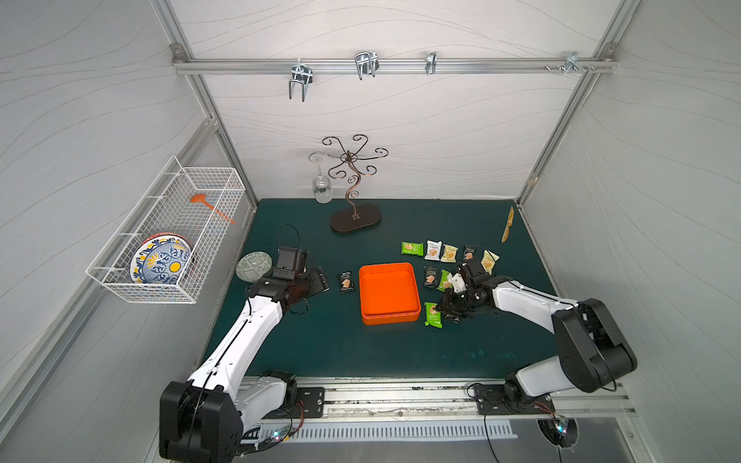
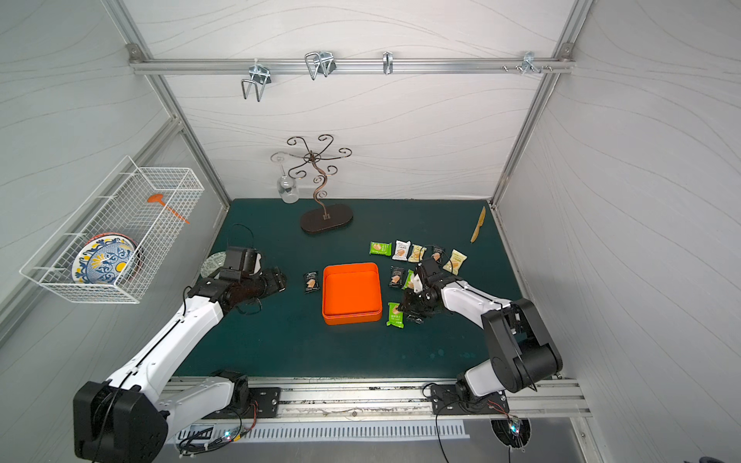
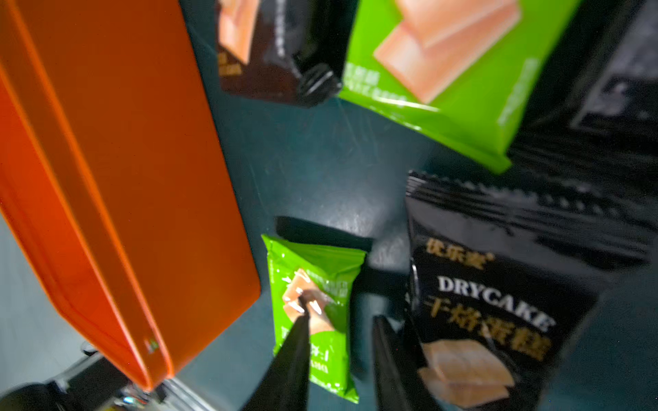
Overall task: Take the cookies out of the storage box
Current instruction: Place the cookie at the center of the board, then reset both arms
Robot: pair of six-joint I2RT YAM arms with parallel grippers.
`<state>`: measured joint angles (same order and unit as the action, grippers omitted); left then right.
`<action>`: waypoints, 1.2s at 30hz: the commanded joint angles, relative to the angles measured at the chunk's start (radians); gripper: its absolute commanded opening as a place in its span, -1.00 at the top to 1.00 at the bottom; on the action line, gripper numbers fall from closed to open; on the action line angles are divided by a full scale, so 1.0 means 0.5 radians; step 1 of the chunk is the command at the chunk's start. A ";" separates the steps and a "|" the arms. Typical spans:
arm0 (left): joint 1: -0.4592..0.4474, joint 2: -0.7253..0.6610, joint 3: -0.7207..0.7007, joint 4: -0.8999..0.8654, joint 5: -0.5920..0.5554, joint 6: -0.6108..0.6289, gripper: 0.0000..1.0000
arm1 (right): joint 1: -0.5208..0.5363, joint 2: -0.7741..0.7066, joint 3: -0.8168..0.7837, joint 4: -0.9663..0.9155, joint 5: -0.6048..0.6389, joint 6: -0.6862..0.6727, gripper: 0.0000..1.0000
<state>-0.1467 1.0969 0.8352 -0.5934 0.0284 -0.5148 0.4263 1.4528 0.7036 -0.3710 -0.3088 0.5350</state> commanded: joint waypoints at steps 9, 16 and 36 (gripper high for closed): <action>0.125 -0.066 -0.126 0.846 -0.780 0.609 -0.74 | -0.507 -0.337 0.373 -0.210 0.249 -0.295 -0.01; 0.234 0.227 -0.299 1.325 -0.781 0.873 -0.78 | -0.852 -0.277 0.158 0.508 0.482 -0.572 0.02; 0.330 0.517 -0.852 2.466 -0.607 1.027 -0.99 | -0.670 0.245 -0.498 2.297 0.657 -1.091 -0.98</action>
<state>0.0135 1.4014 0.4286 0.5098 -0.3145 -0.0048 0.1196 1.5738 0.4244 0.7174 0.0399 0.0059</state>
